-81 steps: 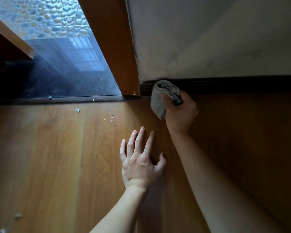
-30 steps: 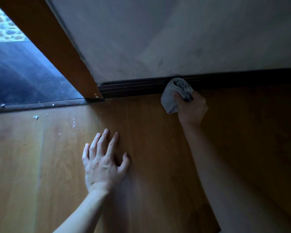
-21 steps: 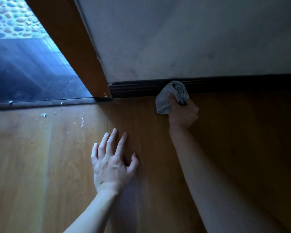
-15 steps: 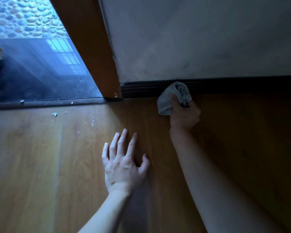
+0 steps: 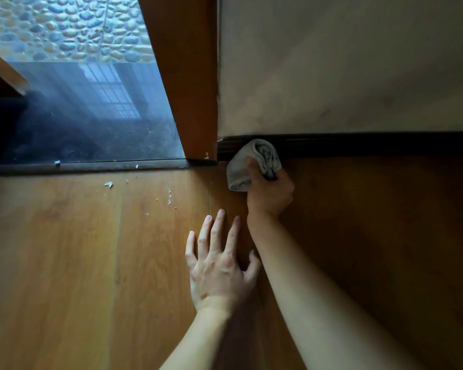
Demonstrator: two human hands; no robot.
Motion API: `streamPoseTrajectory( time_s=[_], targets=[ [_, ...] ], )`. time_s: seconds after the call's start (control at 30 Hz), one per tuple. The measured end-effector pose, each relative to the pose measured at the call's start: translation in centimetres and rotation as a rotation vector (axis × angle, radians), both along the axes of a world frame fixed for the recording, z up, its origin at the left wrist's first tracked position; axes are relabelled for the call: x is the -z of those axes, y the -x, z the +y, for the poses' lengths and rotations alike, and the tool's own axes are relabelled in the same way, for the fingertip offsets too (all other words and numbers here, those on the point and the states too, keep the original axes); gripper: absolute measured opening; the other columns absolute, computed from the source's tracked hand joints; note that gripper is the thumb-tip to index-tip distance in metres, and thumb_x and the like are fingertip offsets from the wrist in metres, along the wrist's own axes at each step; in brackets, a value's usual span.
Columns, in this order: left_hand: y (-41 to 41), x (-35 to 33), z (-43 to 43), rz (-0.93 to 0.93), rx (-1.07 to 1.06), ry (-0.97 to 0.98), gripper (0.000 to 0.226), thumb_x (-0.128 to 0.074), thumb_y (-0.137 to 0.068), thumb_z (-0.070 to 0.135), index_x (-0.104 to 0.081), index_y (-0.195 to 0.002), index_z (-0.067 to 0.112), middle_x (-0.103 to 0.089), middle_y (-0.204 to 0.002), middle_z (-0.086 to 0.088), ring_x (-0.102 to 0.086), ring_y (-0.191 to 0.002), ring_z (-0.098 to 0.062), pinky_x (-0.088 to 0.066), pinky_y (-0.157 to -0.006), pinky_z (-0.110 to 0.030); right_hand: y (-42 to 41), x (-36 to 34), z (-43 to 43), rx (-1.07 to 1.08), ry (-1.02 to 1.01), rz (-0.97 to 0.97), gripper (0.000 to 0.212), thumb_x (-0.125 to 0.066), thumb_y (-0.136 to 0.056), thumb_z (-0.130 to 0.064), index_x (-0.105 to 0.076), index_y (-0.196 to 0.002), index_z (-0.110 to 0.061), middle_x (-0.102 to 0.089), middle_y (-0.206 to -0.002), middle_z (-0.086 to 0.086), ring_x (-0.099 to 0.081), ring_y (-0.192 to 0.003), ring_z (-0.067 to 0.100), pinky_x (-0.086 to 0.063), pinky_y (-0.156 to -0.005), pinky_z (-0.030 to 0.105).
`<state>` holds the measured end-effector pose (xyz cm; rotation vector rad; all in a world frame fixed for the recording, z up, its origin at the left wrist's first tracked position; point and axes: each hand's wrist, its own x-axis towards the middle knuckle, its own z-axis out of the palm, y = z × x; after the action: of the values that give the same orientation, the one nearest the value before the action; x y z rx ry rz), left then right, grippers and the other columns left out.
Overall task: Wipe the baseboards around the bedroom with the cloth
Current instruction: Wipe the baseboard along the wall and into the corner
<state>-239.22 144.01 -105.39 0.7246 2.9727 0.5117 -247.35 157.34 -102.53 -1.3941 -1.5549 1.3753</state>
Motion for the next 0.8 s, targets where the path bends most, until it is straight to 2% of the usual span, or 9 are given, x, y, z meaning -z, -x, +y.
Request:
streamPoseTrajectory(
  time_s=[0.03, 0.1, 0.17, 0.4, 0.47, 0.53, 0.6, 0.73, 0.8],
  targets=[
    [0.0, 0.0, 0.0, -0.006, 0.001, -0.002, 0.068, -0.051, -0.082, 0.057, -0.053, -0.146, 0.033, -0.038, -0.161, 0.001, -0.029, -0.151, -0.021, -0.018, -0.122, -0.052, -0.2, -0.1, 0.3, -0.027, -0.006, -0.006, 0.046, -0.085, -0.078, -0.034, -0.073, -0.116, -0.011, -0.074, -0.112, 0.001, -0.067, -0.103, 0.01, -0.055, -0.083, 0.018],
    [0.0, -0.1, -0.1, -0.013, -0.006, -0.013, 0.067, -0.049, -0.082, 0.056, -0.055, -0.144, 0.032, -0.039, -0.16, 0.001, -0.03, -0.151, -0.022, -0.019, -0.122, -0.052, -0.8, -0.5, 1.1, -0.093, -0.005, 0.011, 0.044, -0.083, -0.08, -0.032, -0.072, -0.117, -0.011, -0.072, -0.111, -0.002, -0.065, -0.102, 0.007, -0.049, -0.077, 0.005],
    [0.0, -0.2, 0.0, -0.015, -0.009, -0.023, 0.066, -0.05, -0.082, 0.056, -0.056, -0.144, 0.032, -0.041, -0.159, 0.001, -0.031, -0.15, -0.022, -0.019, -0.121, -0.052, -1.4, -0.7, 2.3, -0.121, -0.054, 0.004, 0.043, -0.083, -0.081, -0.032, -0.071, -0.117, -0.011, -0.071, -0.108, -0.003, -0.063, -0.098, 0.005, -0.042, -0.071, -0.002],
    [-0.1, -0.5, 1.2, 0.006, -0.047, -0.082, 0.063, -0.05, -0.081, 0.051, -0.06, -0.139, 0.028, -0.047, -0.153, -0.004, -0.035, -0.145, -0.026, -0.021, -0.12, -0.056, -3.5, -1.2, 5.7, -0.149, -0.156, 0.021, 0.032, -0.081, -0.084, -0.03, -0.07, -0.102, -0.006, -0.072, -0.099, 0.002, -0.064, -0.087, 0.007, -0.048, -0.071, 0.007],
    [-0.6, -1.0, 3.1, 0.007, 0.027, -0.127, 0.061, -0.058, -0.08, 0.047, -0.061, -0.137, 0.027, -0.047, -0.152, -0.005, -0.038, -0.142, -0.026, -0.021, -0.121, -0.056, -3.5, -1.7, 6.5, -0.191, -0.172, 0.008, 0.03, -0.083, -0.082, -0.029, -0.07, -0.096, -0.005, -0.069, -0.09, -0.003, -0.061, -0.076, -0.001, -0.042, -0.065, 0.001],
    [-1.6, -1.3, 5.8, -0.045, 0.139, -0.149, 0.06, -0.065, -0.083, 0.045, -0.058, -0.14, 0.028, -0.043, -0.155, -0.002, -0.037, -0.144, -0.024, -0.016, -0.124, -0.049, -3.7, -2.1, 7.3, -0.246, -0.177, 0.001, 0.028, -0.083, -0.081, -0.026, -0.068, -0.092, -0.005, -0.062, -0.082, -0.009, -0.057, -0.066, -0.007, -0.036, -0.059, -0.002],
    [-2.6, -1.3, 8.2, -0.131, 0.142, -0.164, 0.06, -0.063, -0.088, 0.051, -0.055, -0.143, 0.029, -0.041, -0.156, -0.001, -0.033, -0.147, -0.022, -0.009, -0.126, -0.04, -4.4, -2.4, 8.4, -0.268, -0.184, -0.025, 0.028, -0.082, -0.083, -0.025, -0.067, -0.092, -0.004, -0.059, -0.081, -0.008, -0.052, -0.064, -0.009, -0.034, -0.057, -0.002],
    [-3.6, -0.9, 9.9, -0.072, 0.075, -0.086, 0.06, -0.049, -0.092, 0.058, -0.057, -0.142, 0.027, -0.047, -0.153, -0.001, -0.034, -0.146, -0.023, -0.012, -0.124, -0.041, -6.2, -2.1, 12.1, -0.217, -0.222, -0.045, 0.028, -0.083, -0.081, -0.029, -0.064, -0.085, -0.01, -0.061, -0.081, -0.003, -0.053, -0.07, 0.005, -0.043, -0.059, 0.01],
    [-3.7, -0.7, 10.0, -0.038, 0.089, -0.047, 0.061, -0.048, -0.093, 0.059, -0.056, -0.144, 0.026, -0.047, -0.153, -0.002, -0.034, -0.146, -0.024, -0.016, -0.124, -0.044, -6.6, -1.4, 13.4, -0.242, -0.213, -0.062, 0.03, -0.083, -0.081, -0.034, -0.061, -0.082, -0.014, -0.066, -0.083, 0.0, -0.062, -0.075, 0.014, -0.053, -0.065, 0.029]
  ],
)
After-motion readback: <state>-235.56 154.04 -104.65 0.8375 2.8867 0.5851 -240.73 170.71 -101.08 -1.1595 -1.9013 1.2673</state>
